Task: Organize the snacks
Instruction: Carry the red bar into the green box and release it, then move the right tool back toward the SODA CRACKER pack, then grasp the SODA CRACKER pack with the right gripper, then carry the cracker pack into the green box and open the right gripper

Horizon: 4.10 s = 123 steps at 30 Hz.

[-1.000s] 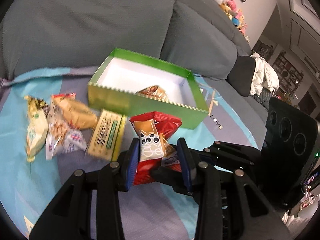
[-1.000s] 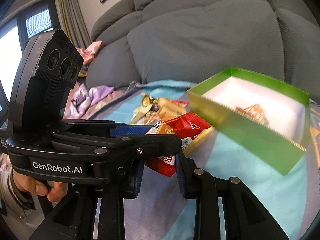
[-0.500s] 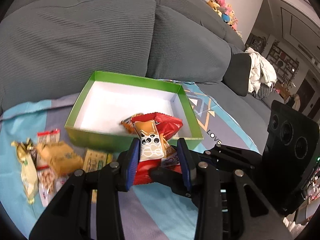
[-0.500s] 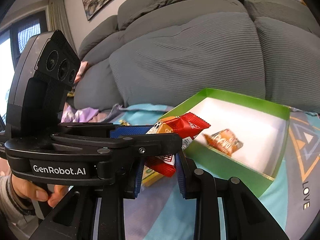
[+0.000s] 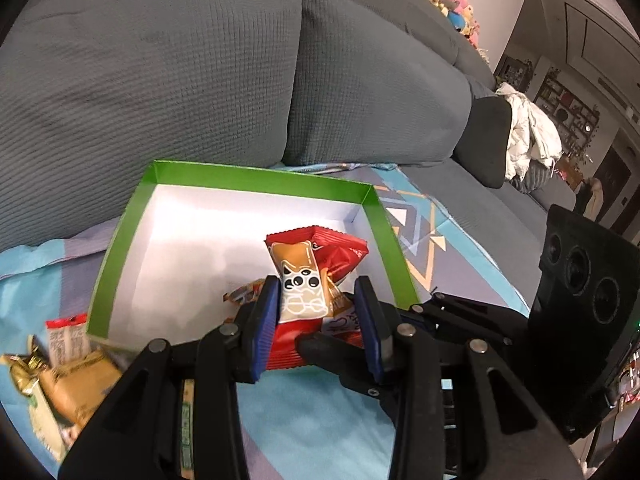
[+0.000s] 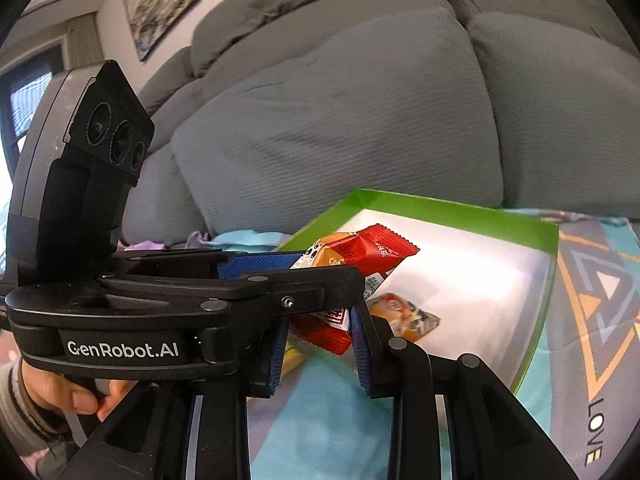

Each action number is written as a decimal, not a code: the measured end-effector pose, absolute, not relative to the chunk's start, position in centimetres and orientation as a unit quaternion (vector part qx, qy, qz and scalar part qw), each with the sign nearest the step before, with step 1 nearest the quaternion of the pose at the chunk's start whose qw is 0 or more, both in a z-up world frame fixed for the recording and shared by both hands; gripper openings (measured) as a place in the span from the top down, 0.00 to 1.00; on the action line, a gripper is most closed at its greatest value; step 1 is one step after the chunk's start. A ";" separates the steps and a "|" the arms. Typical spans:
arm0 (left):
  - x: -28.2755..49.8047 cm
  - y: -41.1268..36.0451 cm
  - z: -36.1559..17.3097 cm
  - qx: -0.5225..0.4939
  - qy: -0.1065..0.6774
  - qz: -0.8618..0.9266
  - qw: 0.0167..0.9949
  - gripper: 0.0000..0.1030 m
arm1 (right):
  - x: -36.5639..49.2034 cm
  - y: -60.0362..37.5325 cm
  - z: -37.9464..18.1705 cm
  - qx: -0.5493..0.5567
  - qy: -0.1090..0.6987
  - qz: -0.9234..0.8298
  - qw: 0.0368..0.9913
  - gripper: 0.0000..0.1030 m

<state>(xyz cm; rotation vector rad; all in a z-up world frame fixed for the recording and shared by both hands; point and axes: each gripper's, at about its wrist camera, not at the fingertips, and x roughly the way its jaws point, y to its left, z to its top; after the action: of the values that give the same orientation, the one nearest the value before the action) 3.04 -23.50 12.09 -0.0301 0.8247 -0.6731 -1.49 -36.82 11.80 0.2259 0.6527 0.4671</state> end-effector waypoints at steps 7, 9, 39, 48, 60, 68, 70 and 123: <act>5.7 -25.1 9.7 -0.016 0.434 -0.324 0.841 0.65 | 0.4 -37.8 9.5 0.124 0.361 0.202 0.902 0.69; 6.2 -25.4 9.2 -0.017 0.442 -0.323 0.837 0.65 | 0.8 -38.0 9.0 0.128 0.371 0.198 0.898 0.69; -2.4 -10.1 12.3 -0.034 0.384 -0.194 0.902 0.00 | -5.5 -33.7 11.4 0.104 0.332 0.223 0.910 0.29; -5.5 -8.8 8.6 -0.048 0.405 -0.215 0.887 0.00 | -7.2 -30.5 7.9 0.095 0.390 0.250 0.881 0.29; -5.1 -10.1 6.1 -0.046 0.408 -0.269 0.871 0.01 | -8.3 -26.5 5.8 0.045 0.408 0.265 0.873 0.29; -3.1 -11.4 5.5 -0.029 0.413 -0.297 0.861 0.07 | -7.5 -25.8 5.2 0.050 0.409 0.272 0.870 0.29; -2.3 -11.9 5.1 -0.024 0.423 -0.300 0.855 0.09 | -7.1 -25.8 5.0 0.052 0.410 0.272 0.869 0.29; -4.7 -17.6 11.3 0.032 0.391 -0.318 0.863 0.52 | -8.1 -31.5 10.7 0.088 0.329 0.219 0.914 0.56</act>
<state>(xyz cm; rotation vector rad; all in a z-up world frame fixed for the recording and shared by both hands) -4.65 -17.57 11.26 0.0666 0.8189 -0.6666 -8.12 -31.52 10.72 0.1812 0.6776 0.4503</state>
